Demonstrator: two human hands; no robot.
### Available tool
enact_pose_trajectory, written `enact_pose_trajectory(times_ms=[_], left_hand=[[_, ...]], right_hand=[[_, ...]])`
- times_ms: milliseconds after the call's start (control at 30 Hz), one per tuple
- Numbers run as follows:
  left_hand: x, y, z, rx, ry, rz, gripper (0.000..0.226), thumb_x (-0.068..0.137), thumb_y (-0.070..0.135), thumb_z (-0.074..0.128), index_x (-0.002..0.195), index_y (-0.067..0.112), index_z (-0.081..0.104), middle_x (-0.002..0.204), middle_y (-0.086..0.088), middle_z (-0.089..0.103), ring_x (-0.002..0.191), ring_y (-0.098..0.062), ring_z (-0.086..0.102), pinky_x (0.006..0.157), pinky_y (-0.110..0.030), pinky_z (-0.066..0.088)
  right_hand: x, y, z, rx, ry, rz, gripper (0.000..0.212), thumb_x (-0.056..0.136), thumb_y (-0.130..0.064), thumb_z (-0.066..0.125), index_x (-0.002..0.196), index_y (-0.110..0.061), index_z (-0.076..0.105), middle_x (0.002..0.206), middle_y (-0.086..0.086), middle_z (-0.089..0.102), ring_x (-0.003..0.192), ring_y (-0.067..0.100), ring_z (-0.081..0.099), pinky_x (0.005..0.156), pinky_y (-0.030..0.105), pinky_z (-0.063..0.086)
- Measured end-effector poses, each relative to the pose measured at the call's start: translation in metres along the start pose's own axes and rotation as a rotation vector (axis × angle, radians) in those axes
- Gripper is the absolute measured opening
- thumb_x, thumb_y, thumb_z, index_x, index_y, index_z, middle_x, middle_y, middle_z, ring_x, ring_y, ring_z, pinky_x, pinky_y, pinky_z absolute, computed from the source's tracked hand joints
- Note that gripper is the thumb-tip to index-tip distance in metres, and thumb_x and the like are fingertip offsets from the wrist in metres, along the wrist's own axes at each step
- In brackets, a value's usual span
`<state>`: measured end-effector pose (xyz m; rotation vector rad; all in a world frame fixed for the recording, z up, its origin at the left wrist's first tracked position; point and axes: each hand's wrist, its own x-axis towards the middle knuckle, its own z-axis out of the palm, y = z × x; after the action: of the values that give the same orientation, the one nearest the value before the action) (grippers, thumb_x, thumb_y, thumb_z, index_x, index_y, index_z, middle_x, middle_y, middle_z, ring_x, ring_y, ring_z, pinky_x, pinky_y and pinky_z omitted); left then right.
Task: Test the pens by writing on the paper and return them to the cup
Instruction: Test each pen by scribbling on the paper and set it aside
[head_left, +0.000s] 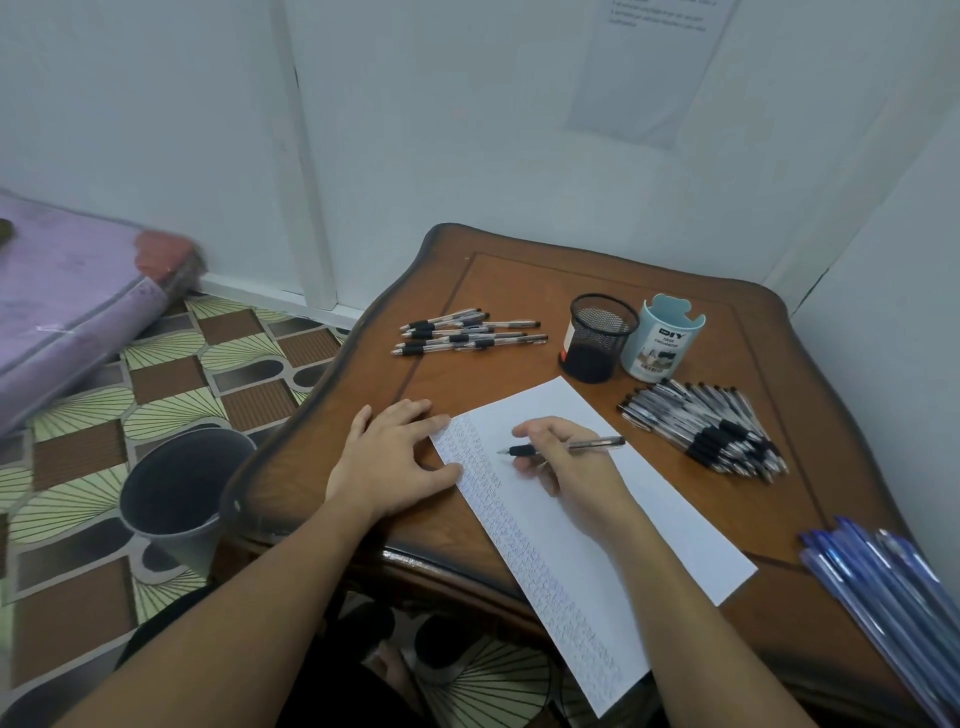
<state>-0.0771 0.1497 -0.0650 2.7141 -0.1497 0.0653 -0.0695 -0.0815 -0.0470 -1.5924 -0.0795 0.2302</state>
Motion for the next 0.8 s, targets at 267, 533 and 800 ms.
enact_pose_trajectory(times_ms=[267,533,800], left_hand=[[0.001,-0.002,0.001,0.014,-0.006,0.004,0.086,0.062,0.082,0.035,0.138,0.044,0.046,0.154,0.017,0.032,0.144,-0.004,0.018,0.119,-0.043,-0.001],[0.0,-0.001,0.001,0.01,0.003,0.003,0.086,0.062,0.082,0.035,0.138,0.043,0.047,0.153,0.016,0.033,0.144,-0.004,0.019,0.119,-0.043,0.0],[0.001,-0.001,0.0,0.015,-0.009,0.002,0.086,0.062,0.082,0.035,0.138,0.043,0.047,0.154,0.016,0.032,0.144,-0.005,0.018,0.119,-0.043,-0.002]], right_hand=[[-0.008,0.011,0.002,-0.221,0.026,-0.061,0.019,0.085,-0.006,0.065,0.074,-0.017,0.076,0.075,0.01,0.07,0.069,0.017,0.055,0.063,0.031,0.041],[-0.011,0.015,0.004,-0.252,0.011,-0.083,0.018,0.083,-0.005,0.063,0.071,-0.013,0.074,0.068,0.016,0.065,0.061,0.016,0.049,0.059,0.03,0.035],[-0.012,0.015,0.005,-0.261,-0.002,-0.083,0.018,0.083,-0.006,0.063,0.072,-0.013,0.074,0.064,0.018,0.059,0.06,0.017,0.046,0.057,0.029,0.033]])
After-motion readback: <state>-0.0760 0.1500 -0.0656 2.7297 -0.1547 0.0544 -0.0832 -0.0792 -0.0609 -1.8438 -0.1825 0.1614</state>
